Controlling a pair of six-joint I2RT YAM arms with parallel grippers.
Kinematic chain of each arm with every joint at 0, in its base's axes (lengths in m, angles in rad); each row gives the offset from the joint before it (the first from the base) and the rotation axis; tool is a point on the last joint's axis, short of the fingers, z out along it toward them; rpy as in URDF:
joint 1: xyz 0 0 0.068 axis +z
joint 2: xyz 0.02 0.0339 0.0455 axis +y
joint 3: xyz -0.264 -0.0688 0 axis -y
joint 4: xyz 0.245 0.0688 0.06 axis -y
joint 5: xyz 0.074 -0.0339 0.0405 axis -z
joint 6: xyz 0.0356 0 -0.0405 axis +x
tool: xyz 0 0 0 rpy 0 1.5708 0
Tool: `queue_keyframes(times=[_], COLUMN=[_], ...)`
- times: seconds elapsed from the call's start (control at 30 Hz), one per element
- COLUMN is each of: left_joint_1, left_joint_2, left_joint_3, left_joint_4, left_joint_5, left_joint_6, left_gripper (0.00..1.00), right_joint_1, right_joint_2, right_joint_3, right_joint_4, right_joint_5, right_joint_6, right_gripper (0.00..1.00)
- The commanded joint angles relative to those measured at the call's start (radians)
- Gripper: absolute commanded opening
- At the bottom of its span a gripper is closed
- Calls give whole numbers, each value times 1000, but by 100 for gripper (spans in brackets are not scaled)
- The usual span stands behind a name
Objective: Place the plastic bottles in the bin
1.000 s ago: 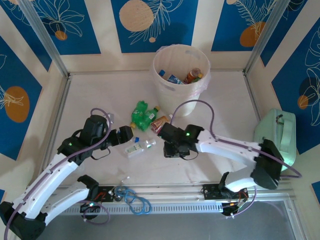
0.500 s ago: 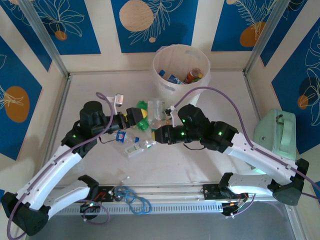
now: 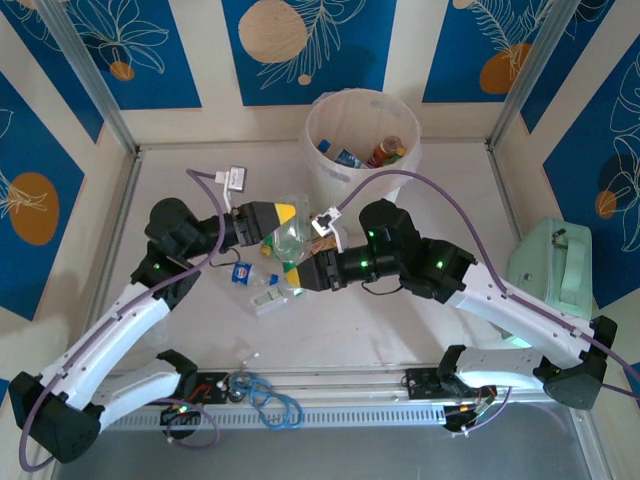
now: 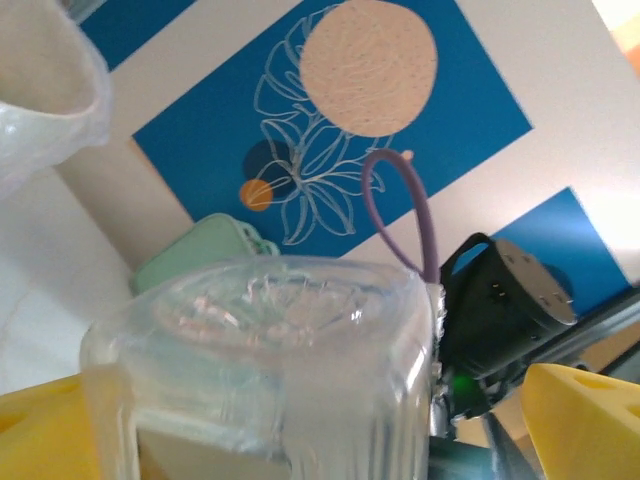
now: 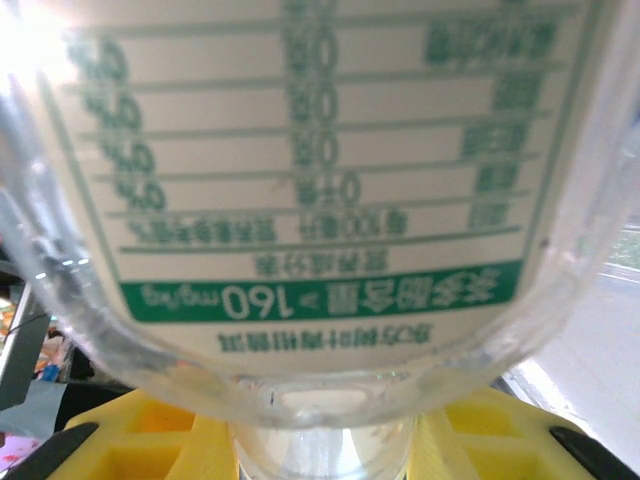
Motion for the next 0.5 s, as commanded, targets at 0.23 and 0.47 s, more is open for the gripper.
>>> queue_keyframes(times=[0.23, 0.47], left_joint_1=[8, 12], left_joint_2=[43, 7], left_joint_3=[-20, -40], left_joint_4=[245, 125], left_joint_5=[60, -104], left_joint_6=[-104, -96], left_gripper=[77, 65], right_joint_1=[-2, -7], right_joint_2=[17, 0], right_joint_3=[30, 39], right_joint_4=[77, 49], right_joint_5=[-91, -46], right_joint_6=[21, 19], right_gripper=[31, 34])
